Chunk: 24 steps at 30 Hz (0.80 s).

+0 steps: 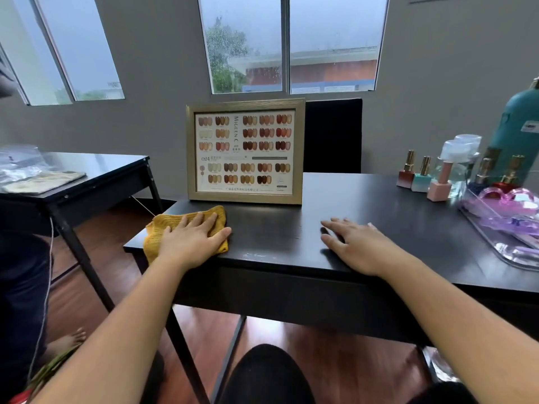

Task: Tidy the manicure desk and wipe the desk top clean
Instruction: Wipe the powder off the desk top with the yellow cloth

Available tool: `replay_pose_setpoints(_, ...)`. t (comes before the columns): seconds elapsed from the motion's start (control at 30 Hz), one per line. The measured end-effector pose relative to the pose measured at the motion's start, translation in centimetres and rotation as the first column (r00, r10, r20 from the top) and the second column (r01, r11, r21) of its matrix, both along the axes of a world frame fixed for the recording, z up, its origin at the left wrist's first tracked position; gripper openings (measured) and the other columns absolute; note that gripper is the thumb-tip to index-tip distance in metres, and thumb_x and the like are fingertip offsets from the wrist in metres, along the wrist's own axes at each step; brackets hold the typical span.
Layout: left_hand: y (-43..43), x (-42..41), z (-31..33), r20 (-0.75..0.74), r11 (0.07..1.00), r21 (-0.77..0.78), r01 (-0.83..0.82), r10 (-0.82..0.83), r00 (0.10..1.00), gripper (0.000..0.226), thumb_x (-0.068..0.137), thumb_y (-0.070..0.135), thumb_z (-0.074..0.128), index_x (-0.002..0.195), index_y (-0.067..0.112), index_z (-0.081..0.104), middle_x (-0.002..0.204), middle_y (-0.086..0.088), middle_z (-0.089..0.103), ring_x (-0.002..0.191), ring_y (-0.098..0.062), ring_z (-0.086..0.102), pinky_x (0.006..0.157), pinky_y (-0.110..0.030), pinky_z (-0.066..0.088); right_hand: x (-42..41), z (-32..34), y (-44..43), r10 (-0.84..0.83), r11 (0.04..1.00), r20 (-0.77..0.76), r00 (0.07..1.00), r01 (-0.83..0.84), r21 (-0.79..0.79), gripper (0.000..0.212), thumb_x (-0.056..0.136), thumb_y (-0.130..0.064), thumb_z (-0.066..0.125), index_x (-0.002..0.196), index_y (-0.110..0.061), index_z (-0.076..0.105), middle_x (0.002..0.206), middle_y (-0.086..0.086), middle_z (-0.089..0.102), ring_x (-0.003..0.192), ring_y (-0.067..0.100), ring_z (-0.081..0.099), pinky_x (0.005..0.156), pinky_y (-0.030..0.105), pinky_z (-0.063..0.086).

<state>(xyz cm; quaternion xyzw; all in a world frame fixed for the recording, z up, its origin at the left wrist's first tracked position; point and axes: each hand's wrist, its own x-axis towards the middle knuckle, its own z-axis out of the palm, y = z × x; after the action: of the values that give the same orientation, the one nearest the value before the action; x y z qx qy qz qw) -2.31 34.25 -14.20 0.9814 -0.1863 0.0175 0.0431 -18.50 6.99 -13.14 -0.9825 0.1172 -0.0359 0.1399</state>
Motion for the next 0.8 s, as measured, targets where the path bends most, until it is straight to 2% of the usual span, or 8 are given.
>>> replay_pose_setpoints(0.13, -4.3, -3.4, -0.4, 0.053, 0.984, -0.02, 0.179, -0.177, 0.983, 0.065, 0.085, 0.07, 0.011, 0.144, 0.043, 0.01, 0.157, 0.011, 0.009, 0.145, -0.018, 0.007, 0.116, -0.046, 0.011, 1.3, -0.4, 1.7, 0.047, 0.998, 0.003, 0.999, -0.047, -0.04, 0.052, 0.097, -0.051, 0.024, 0.147, -0.035, 0.023, 0.158, -0.009, 0.016, 0.146, 0.013, 0.008, 0.118, 0.047, 0.005)
replay_pose_setpoints(0.23, -6.1, -5.9, -1.0, 0.141, 0.923, -0.034, 0.382, -0.374, 0.917, 0.059, 0.088, 0.066, 0.01, 0.143, 0.046, 0.01, 0.156, 0.015, 0.011, 0.144, -0.013, 0.009, 0.117, -0.041, 0.012, 1.4, -0.7, 1.5, 0.046, 0.998, 0.0, 0.999, -0.046, -0.043, 0.051, 0.097, -0.05, 0.022, 0.147, -0.037, 0.02, 0.158, -0.01, 0.014, 0.146, 0.011, 0.007, 0.118, 0.045, 0.004)
replay_pose_setpoints(0.33, -4.3, -6.0, -0.8, 0.189, 0.836, -0.042, 0.547, -0.53, 0.826, 0.055, 0.086, 0.066, 0.005, 0.139, 0.054, 0.009, 0.153, 0.024, 0.013, 0.142, -0.001, 0.008, 0.117, -0.03, 0.01, 1.3, -0.8, 1.3, 0.053, 0.998, -0.008, 0.999, -0.054, -0.044, 0.051, 0.098, -0.049, 0.022, 0.147, -0.038, 0.019, 0.158, -0.011, 0.013, 0.146, 0.01, 0.006, 0.117, 0.044, 0.004)
replay_pose_setpoints(0.4, -2.3, -5.0, -0.3, 0.161, 0.807, -0.048, 0.589, -0.575, 0.802, 0.053, 0.086, 0.067, 0.005, 0.137, 0.056, 0.009, 0.15, 0.027, 0.014, 0.14, 0.004, 0.007, 0.115, -0.023, 0.007, 1.3, -0.8, 1.3, 0.056, 0.997, -0.006, 0.998, -0.056, -0.046, 0.05, 0.098, -0.049, 0.022, 0.147, -0.039, 0.019, 0.158, -0.011, 0.012, 0.146, 0.01, 0.006, 0.118, 0.043, 0.004)
replay_pose_setpoints(0.5, 1.2, -1.9, 0.2, 0.092, 0.877, -0.06, 0.477, -0.471, 0.877, 0.056, 0.085, 0.062, 0.011, 0.14, 0.05, 0.011, 0.152, 0.024, 0.016, 0.141, 0.001, 0.01, 0.114, -0.021, 0.004, 1.1, -0.7, 1.4, 0.055, 0.997, -0.007, 0.998, -0.055, -0.05, 0.05, 0.098, -0.048, 0.021, 0.147, -0.039, 0.018, 0.159, -0.011, 0.012, 0.146, 0.01, 0.005, 0.118, 0.043, 0.003)
replay_pose_setpoints(0.6, 4.6, 2.1, 0.6, -0.028, 0.971, -0.029, 0.236, -0.237, 0.971, 0.058, 0.088, 0.062, 0.018, 0.143, 0.045, 0.013, 0.156, 0.013, 0.013, 0.144, -0.009, 0.007, 0.117, -0.032, 0.005, 1.0, -0.6, 1.6, 0.051, 0.997, -0.007, 0.999, -0.052, -0.054, 0.05, 0.098, -0.048, 0.021, 0.148, -0.038, 0.018, 0.159, -0.011, 0.012, 0.146, 0.01, 0.006, 0.118, 0.044, 0.004)
replay_pose_setpoints(0.7, 4.8, 4.5, 0.7, -0.118, 0.997, 0.012, 0.08, -0.078, 0.99, 0.058, 0.09, 0.063, 0.017, 0.144, 0.044, 0.009, 0.158, 0.007, 0.004, 0.145, -0.019, 0.002, 0.117, -0.045, 0.006, 1.0, -0.5, 1.8, 0.044, 0.997, -0.004, 0.999, -0.044, -0.059, 0.05, 0.098, -0.048, 0.021, 0.148, -0.038, 0.018, 0.159, -0.01, 0.012, 0.146, 0.011, 0.006, 0.119, 0.044, 0.004)
replay_pose_setpoints(0.8, 1.9, 4.1, 0.7, -0.136, 1.0, 0.01, -0.008, 0.009, 0.991, 0.059, 0.09, 0.064, 0.014, 0.145, 0.042, 0.006, 0.158, 0.005, 0.0, 0.145, -0.025, 0.0, 0.117, -0.049, 0.004, 0.9, -0.5, 1.9, 0.037, 0.997, -0.004, 0.999, -0.038, -0.063, 0.05, 0.098, -0.048, 0.021, 0.147, -0.038, 0.018, 0.159, -0.01, 0.013, 0.146, 0.011, 0.006, 0.119, 0.044, 0.004)
